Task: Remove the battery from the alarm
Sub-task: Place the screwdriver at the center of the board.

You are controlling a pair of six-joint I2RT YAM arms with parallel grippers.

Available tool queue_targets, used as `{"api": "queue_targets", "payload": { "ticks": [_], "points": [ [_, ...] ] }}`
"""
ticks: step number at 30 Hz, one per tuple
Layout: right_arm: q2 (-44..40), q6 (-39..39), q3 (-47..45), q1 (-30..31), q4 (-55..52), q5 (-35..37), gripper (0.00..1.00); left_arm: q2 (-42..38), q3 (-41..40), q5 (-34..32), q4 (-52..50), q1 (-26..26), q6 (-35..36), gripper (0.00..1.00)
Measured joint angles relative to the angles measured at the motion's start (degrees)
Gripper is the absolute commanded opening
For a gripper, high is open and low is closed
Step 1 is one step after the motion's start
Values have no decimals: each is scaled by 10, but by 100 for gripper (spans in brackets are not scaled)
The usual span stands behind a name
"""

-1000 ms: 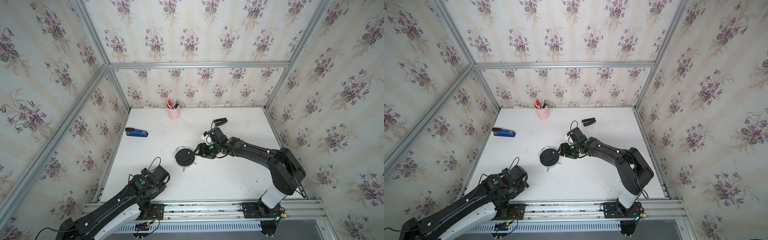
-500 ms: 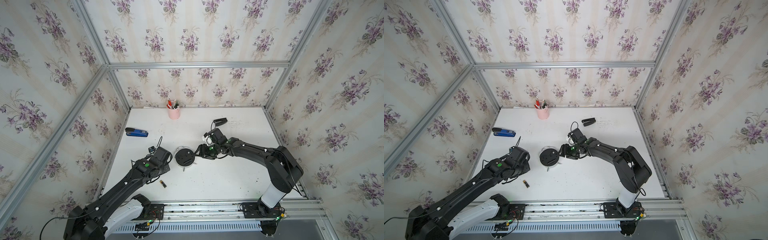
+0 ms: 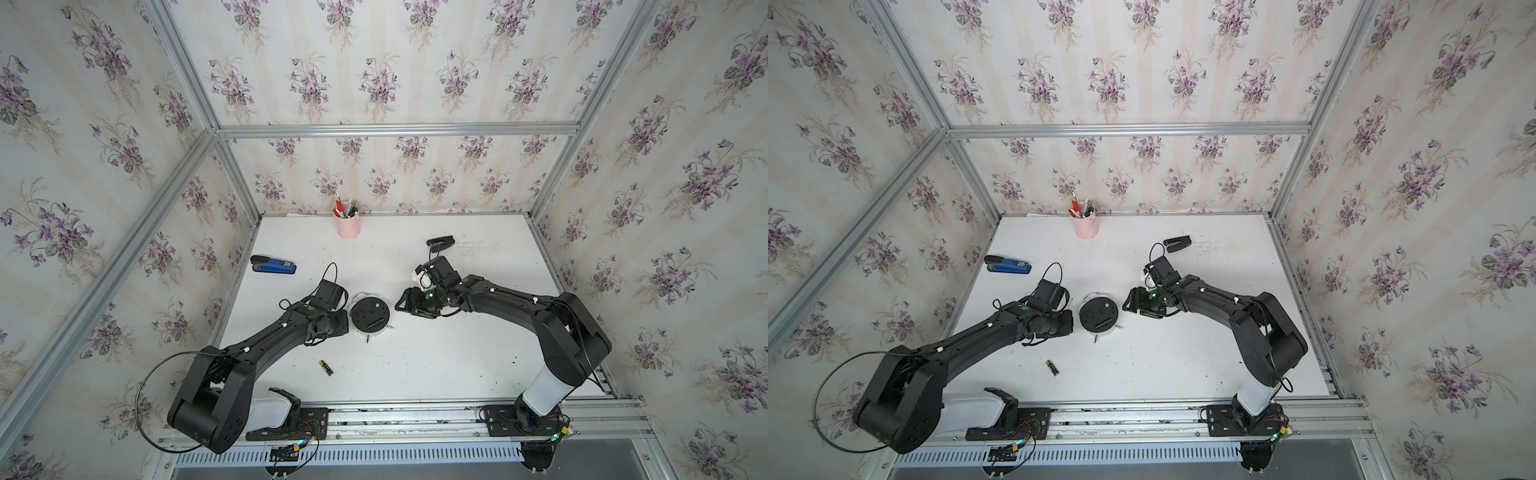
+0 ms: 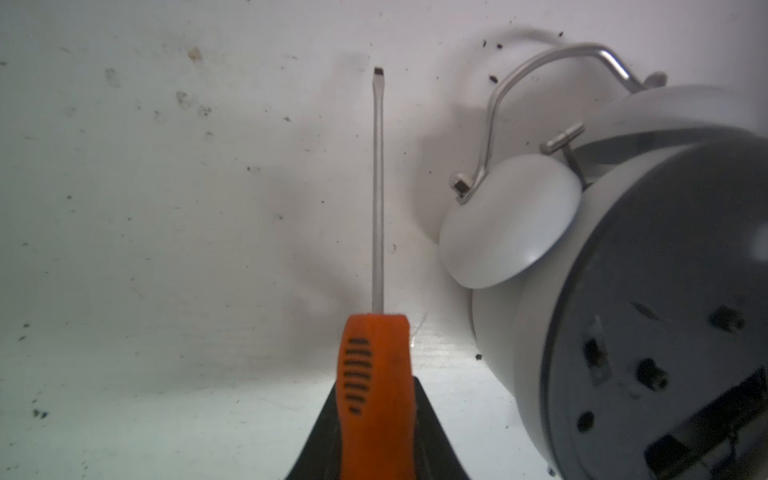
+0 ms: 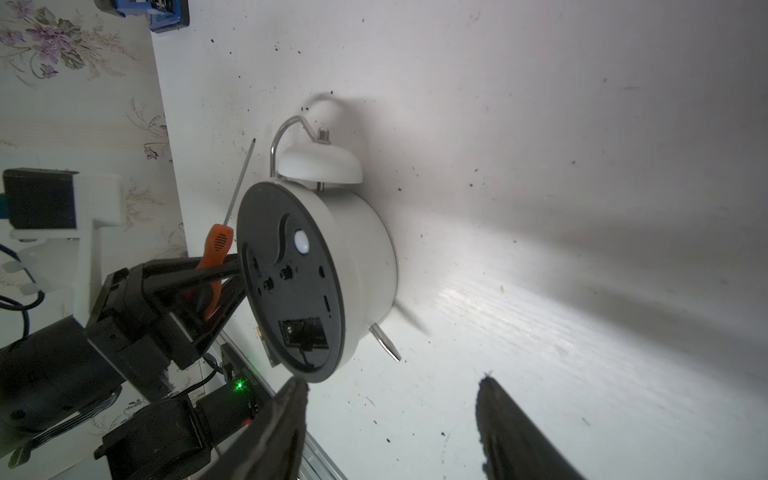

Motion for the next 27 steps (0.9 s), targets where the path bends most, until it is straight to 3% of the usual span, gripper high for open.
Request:
{"api": "queue_targets", "payload": {
  "ticks": [2, 8, 11, 12, 20, 21, 23, 27],
  "points": [
    [2, 0, 0, 0, 0, 0, 68, 8, -3, 3, 7, 1, 3, 17],
    [3, 0, -1, 0, 0, 0, 68, 24, -4, 8, 20, 5, 14, 61],
    [3, 0, -3, 0, 0, 0, 68, 25, -3, 7, 20, 6, 17, 66],
    [2, 0, -5, 0, -1, 1, 68, 25, -1, 7, 19, 7, 18, 72],
    [-13, 0, -5, 0, -11, 9, 68, -44, 58, -15, -64, 21, 0, 82],
    [-14, -1, -5, 0, -12, 9, 68, -51, 74, -20, -86, 22, -1, 94],
    [-17, -2, -5, 0, -17, 12, 68, -58, 105, -34, -133, 27, -15, 100],
    [-29, -5, 0, -1, -23, 17, 68, -52, 162, -37, -205, 78, -47, 100]
  ]
}}
